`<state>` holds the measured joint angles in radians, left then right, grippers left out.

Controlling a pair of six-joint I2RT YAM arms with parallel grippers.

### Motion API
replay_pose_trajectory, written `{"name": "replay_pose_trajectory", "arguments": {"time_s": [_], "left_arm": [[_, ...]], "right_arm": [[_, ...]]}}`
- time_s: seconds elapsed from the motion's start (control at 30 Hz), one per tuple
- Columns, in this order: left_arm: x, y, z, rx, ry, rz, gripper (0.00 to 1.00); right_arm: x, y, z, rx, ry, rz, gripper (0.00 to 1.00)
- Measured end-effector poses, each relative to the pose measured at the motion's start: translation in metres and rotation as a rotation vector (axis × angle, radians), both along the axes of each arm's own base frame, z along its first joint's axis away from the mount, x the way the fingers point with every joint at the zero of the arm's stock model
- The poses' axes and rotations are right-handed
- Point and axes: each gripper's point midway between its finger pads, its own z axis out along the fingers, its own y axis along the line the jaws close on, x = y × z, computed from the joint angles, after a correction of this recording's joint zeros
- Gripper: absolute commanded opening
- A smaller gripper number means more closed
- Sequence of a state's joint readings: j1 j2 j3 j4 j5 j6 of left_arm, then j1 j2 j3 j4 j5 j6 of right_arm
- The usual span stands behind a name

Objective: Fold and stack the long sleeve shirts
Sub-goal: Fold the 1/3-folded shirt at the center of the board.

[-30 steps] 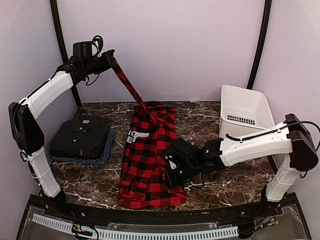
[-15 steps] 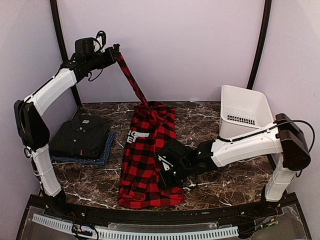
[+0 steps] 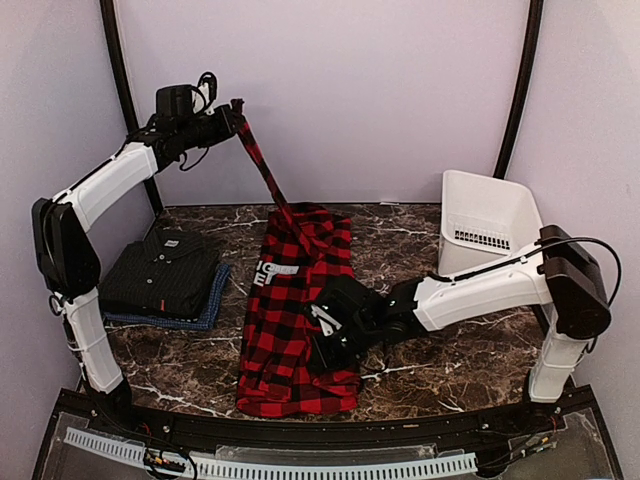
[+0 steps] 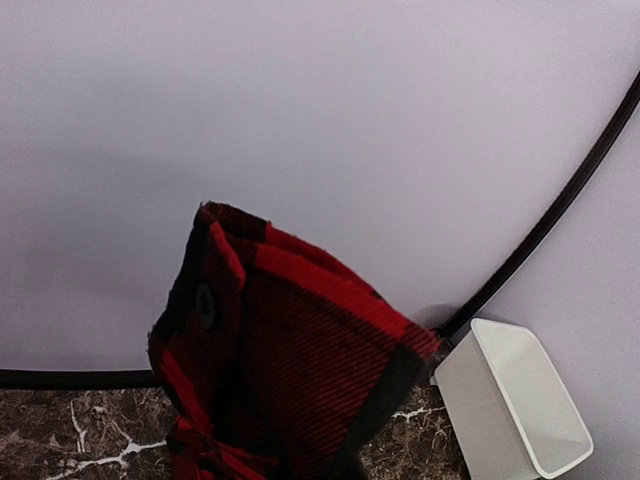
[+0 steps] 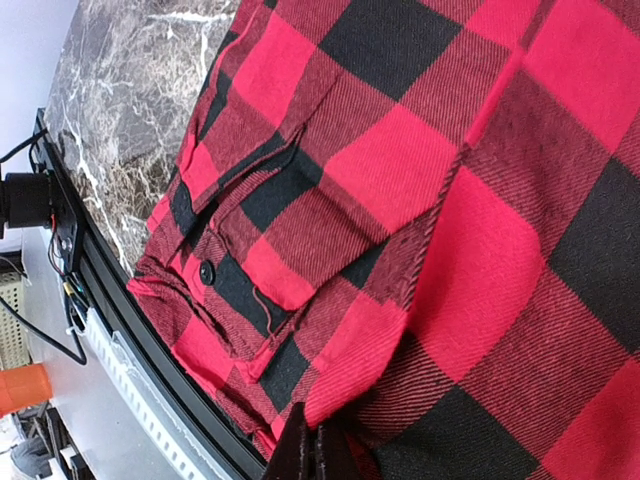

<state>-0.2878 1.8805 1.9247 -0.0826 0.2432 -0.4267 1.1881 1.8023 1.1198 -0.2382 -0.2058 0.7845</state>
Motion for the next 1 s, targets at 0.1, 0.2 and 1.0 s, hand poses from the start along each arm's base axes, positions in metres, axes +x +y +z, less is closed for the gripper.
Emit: {"name": "replay_pose_trajectory", "arguments": {"time_s": [0.1, 0.2, 1.0], "left_arm": [[0.003, -0.001, -0.021, 0.012, 0.040, 0.000, 0.00], [0.004, -0.001, -0.042, 0.023, 0.079, 0.000, 0.00], [0.020, 0.013, -0.084, 0.062, 0.153, 0.076, 0.00]], "right_arm": [[0.005, 0.002, 0.002, 0.024, 0.007, 0.000, 0.17], [0.008, 0.004, 0.004, 0.047, -0.002, 0.011, 0.30], [-0.026, -0.131, -0.012, -0.022, -0.153, -0.082, 0.27]]}}
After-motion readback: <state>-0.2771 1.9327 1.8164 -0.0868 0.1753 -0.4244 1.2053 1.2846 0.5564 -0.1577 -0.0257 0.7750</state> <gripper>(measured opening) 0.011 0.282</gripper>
